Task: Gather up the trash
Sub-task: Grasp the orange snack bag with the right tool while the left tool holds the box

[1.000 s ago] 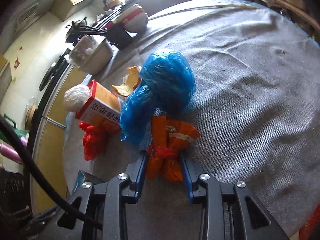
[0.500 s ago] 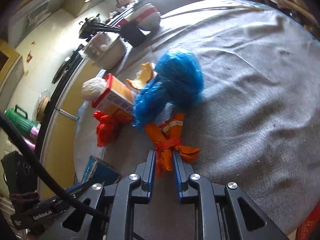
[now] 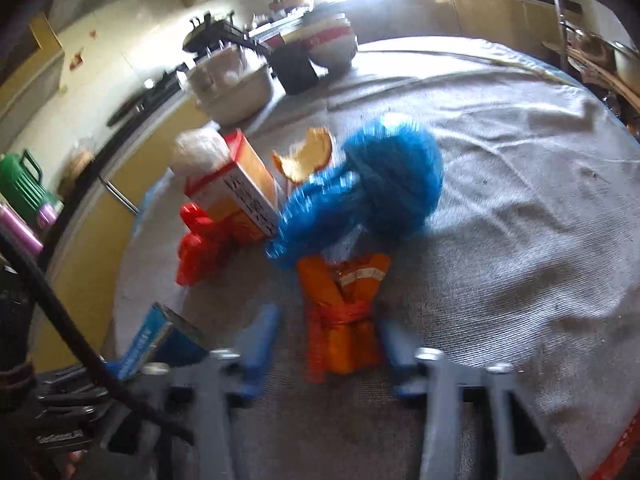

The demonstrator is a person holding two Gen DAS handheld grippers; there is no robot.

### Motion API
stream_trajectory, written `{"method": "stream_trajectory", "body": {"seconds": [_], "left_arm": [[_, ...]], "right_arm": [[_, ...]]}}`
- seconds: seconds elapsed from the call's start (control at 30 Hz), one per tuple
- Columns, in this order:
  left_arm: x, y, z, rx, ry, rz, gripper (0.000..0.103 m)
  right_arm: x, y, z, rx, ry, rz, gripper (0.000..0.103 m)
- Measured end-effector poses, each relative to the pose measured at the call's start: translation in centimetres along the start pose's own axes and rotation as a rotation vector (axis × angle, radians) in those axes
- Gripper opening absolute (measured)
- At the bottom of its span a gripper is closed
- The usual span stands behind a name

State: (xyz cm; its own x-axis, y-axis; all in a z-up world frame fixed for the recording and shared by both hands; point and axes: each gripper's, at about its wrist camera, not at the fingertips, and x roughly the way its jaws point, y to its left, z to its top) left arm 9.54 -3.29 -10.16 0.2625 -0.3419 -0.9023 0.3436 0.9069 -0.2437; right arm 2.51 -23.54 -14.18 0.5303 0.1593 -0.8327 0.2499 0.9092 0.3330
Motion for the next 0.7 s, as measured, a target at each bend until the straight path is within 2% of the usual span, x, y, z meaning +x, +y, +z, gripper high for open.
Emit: {"method": "stream_trajectory", "body": {"seconds": [0.23, 0.53, 0.7], "left_arm": [[-0.8, -1.2, -0.3, 0.081, -0.065, 0.093, 0.054], [-2.1, -2.9, -0.6, 0.152, -0.132, 0.184, 0.052], [-2.5, -4.0, -0.9, 0.179, -0.150, 0.203, 0.051]], "right_arm": [[0.0, -0.3, -0.6, -0.012, -0.024, 0.004, 0.034], [-3.7, -2.3, -2.5, 0.027, -0.078, 0.074, 0.034], [-5.9, -3.5, -3.8, 0.054, -0.112, 0.097, 0.034]]}}
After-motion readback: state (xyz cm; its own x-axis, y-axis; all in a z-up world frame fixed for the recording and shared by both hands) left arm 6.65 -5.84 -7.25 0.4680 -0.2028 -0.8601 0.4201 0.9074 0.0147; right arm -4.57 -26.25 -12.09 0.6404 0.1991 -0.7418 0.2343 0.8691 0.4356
